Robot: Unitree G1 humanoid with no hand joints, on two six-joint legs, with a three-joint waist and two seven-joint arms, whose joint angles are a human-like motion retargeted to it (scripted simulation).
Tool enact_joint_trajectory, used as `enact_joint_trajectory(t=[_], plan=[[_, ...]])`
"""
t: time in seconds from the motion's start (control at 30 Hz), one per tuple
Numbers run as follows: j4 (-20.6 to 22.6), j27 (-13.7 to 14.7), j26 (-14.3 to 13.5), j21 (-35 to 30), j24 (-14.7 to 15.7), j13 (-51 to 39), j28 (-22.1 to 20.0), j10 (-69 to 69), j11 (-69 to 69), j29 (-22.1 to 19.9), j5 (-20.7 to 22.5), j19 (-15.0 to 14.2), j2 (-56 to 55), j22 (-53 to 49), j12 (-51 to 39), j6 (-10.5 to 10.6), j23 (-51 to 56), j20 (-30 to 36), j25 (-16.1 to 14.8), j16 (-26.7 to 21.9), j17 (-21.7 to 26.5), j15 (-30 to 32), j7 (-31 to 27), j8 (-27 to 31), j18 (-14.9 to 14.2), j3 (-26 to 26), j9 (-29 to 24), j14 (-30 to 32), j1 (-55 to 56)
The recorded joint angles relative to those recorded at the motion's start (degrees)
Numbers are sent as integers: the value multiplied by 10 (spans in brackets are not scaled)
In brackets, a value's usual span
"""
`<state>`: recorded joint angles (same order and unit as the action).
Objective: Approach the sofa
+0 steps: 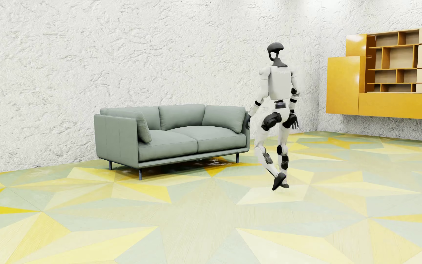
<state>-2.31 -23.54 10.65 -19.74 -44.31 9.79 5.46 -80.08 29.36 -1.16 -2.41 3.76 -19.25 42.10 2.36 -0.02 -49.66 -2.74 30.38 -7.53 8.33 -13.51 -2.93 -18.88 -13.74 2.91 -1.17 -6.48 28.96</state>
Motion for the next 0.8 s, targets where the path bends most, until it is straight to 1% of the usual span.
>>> enact_joint_trajectory(t=[0.03, 0.07, 0.1, 0.13, 0.17, 0.2, 0.23, 0.27, 0.3, 0.33, 0.37, 0.4, 0.43, 0.47, 0.5, 0.53, 0.57, 0.6, 0.63, 0.67, 0.7, 0.73, 0.77, 0.8], plan=[[-36, -1, 25, 10, 2, -26, -12, -4, -1, -30, 4, -8, 20, 22, 15, 9, -2, -22, 0, 8, -13, -12, 9, 4, 19, -1, -1, -3, 25], [-67, -1, 46, 6, 9, -53, -35, 23, -6, -43, 9, -16, 38, 49, 29, 16, -6, -43, 11, 19, -20, -21, 16, 12, 33, -5, -1, -26, 45], [-93, 7, 61, -9, 17, -87, -45, 77, -9, -38, 13, -25, 52, 65, 47, 23, -9, -64, 26, 21, -24, -30, 23, 24, 39, -10, 0, -52, 57], [-113, 20, 68, -23, 23, -119, -41, 153, -12, -31, 17, -34, 63, 76, 65, 30, -5, -80, 38, 19, -27, -39, 27, 39, 50, -17, 2, -67, 62], [-128, 41, 69, -38, 26, -148, -30, 259, -15, -25, 21, -44, 72, 79, 86, 36, 6, -92, 48, 16, -28, -48, 29, 57, 55, -24, 4, -69, 57], [-137, 59, 67, -49, 35, -173, -31, 374, -30, -22, 19, -53, 82, 75, 108, 41, 18, -110, 54, 22, -27, -49, 45, 79, 68, -30, 8, -51, 33], [-147, 75, 67, -59, 44, -194, -41, 394, -27, -27, 21, -63, 84, 66, 132, 47, 30, -130, 59, 28, -28, -57, 60, 101, 71, -35, 11, -86, 14], [-154, 83, 67, -67, 54, -212, -55, 390, -18, -32, 19, -73, 84, 59, 153, 53, 41, -145, 64, 39, -28, -66, 82, 120, 80, -39, 13, -122, 1], [-151, 85, 66, -66, 56, -220, -63, 388, -10, -41, 8, -83, 84, 61, 164, 56, 53, -147, 66, 50, -24, -71, 104, 133, 95, -43, 13, -131, -10], [-143, 86, 70, -54, 46, -218, -59, 385, 7, -50, -8, -93, 79, 69, 165, 56, 67, -133, 62, 55, -22, -71, 126, 143, 112, -47, 11, -132, -20], [-134, 81, 71, -37, 28, -210, -42, 388, 31, -63, -25, -99, 67, 78, 160, 53, 78, -112, 56, 55, -25, -64, 146, 151, 122, -51, 9, -134, -30], [-122, 80, 62, -29, 12, -204, -20, 399, 67, -70, -42, -103, 46, 76, 155, 49, 83, -87, 49, 53, -29, -47, 168, 165, 125, -55, 6, -135, -46], [-112, 81, 51, -34, -2, -202, -4, 411, 109, -66, -57, -113, 19, 68, 150, 43, 79, -67, 47, 49, -29, -22, 193, 181, 127, -59, 3, -138, -62], [-103, 79, 42, -52, -9, -203, -3, 423, 152, -50, -72, -131, -8, 54, 145, 35, 67, -57, 55, 44, -24, 6, 214, 189, 130, -61, -1, -140, -78], [-95, 82, 35, -77, -11, -203, -15, 433, 191, -21, -89, -152, -31, 35, 138, 26, 52, -52, 68, 37, -17, 27, 231, 184, 132, -62, -4, -143, -92], [-85, 81, 27, -93, -8, -200, -37, 443, 227, 8, -110, -156, -52, 19, 126, 17, 34, -53, 79, 29, -8, 32, 240, 169, 134, -62, -6, -145, -104], [-74, 70, 21, -94, 2, -191, -57, 458, 256, 29, -127, -143, -69, 6, 109, 8, 16, -58, 79, 23, -2, 26, 245, 154, 137, -60, -8, -144, -116], [-62, 53, 15, -85, 14, -178, -68, 477, 279, 29, -138, -125, -84, -7, 92, 0, -2, -66, 73, 17, 3, 19, 247, 144, 139, -58, -9, -142, -130], [-48, 34, 21, -70, 30, -160, -81, 498, 293, 5, -145, -112, -97, -20, 70, -9, -14, -78, 65, 18, 8, 12, 248, 135, 140, -55, -8, -137, -143], [-36, 20, 21, -60, 47, -142, -96, 520, 301, -28, -146, -105, -108, -39, 53, -17, -26, -90, 61, 20, 14, 6, 249, 132, 140, -51, -7, -133, -156], [-25, 11, 3, -51, 62, -123, -108, 540, 298, -51, -136, -92, -116, -54, 49, -24, -38, -102, 53, 19, 22, -1, 247, 133, 139, -48, -5, -129, -167], [-17, 6, -13, -37, 76, -100, -119, 554, 281, -53, -119, -95, -119, -68, 42, -31, -43, -109, 35, 19, 29, -5, 241, 138, 136, -44, -2, -126, -173], [-10, 1, -27, -23, 82, -77, -126, 563, 247, -43, -98, -103, -117, -77, 34, -37, -41, -106, 15, 20, 33, -6, 232, 149, 133, -40, 1, -125, -176], [-3, 4, -35, -10, 83, -49, -128, 570, 191, -22, -75, -118, -108, -83, 26, -42, -32, -98, -1, 21, 41, -4, 222, 167, 129, -37, 4, -124, -176]])
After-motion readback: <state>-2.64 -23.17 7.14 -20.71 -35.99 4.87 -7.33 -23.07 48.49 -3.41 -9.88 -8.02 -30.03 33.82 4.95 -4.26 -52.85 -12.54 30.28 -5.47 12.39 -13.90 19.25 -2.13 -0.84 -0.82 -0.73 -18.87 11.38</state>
